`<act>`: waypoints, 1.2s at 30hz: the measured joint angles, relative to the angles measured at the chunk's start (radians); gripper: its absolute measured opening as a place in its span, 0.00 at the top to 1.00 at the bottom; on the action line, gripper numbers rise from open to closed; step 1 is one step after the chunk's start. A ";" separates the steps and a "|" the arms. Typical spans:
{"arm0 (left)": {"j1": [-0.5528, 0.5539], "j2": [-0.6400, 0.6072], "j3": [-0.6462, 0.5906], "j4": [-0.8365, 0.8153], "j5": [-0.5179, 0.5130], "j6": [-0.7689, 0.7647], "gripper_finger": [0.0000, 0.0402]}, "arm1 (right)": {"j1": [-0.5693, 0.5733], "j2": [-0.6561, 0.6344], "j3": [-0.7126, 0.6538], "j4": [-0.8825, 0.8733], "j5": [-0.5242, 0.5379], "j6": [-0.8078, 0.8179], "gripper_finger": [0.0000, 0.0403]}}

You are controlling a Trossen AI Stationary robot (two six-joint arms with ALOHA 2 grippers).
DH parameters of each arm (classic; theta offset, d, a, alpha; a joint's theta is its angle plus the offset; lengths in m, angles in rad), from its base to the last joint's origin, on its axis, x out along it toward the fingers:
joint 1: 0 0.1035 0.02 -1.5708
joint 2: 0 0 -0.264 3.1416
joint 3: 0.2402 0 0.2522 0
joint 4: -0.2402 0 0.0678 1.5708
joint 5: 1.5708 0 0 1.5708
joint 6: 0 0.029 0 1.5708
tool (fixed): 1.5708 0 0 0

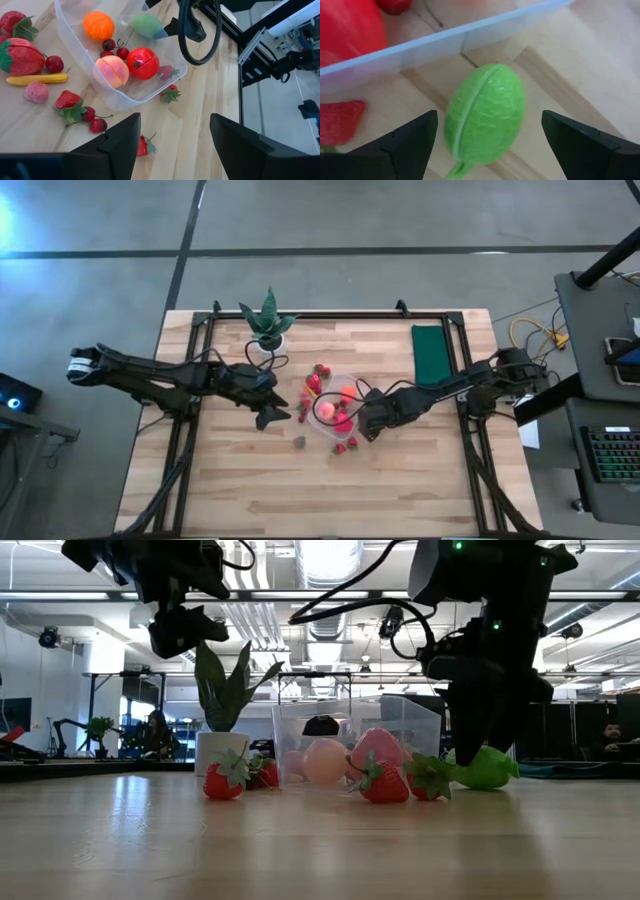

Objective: Pick and placing Produce into tupperware
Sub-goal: Put the green cabbage into the container

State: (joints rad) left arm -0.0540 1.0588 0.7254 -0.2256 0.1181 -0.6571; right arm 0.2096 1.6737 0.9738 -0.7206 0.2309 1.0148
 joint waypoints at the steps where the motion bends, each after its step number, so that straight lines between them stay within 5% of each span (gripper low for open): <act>1: 0.000 0.000 0.000 0.000 0.000 -0.001 0.44 | -0.001 0.000 -0.006 0.017 -0.005 -0.004 0.13; 21: 0.000 0.001 0.000 0.005 -0.021 -0.003 0.44 | -0.036 0.039 -0.046 0.098 -0.026 -0.070 0.14; 36: 0.000 0.001 0.000 0.005 -0.023 -0.014 0.44 | -0.035 0.035 -0.045 0.099 -0.099 -0.073 0.32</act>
State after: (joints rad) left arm -0.0536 1.0595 0.7254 -0.2207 0.0956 -0.6712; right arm 0.1741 1.7085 0.9283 -0.6220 0.1315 0.9417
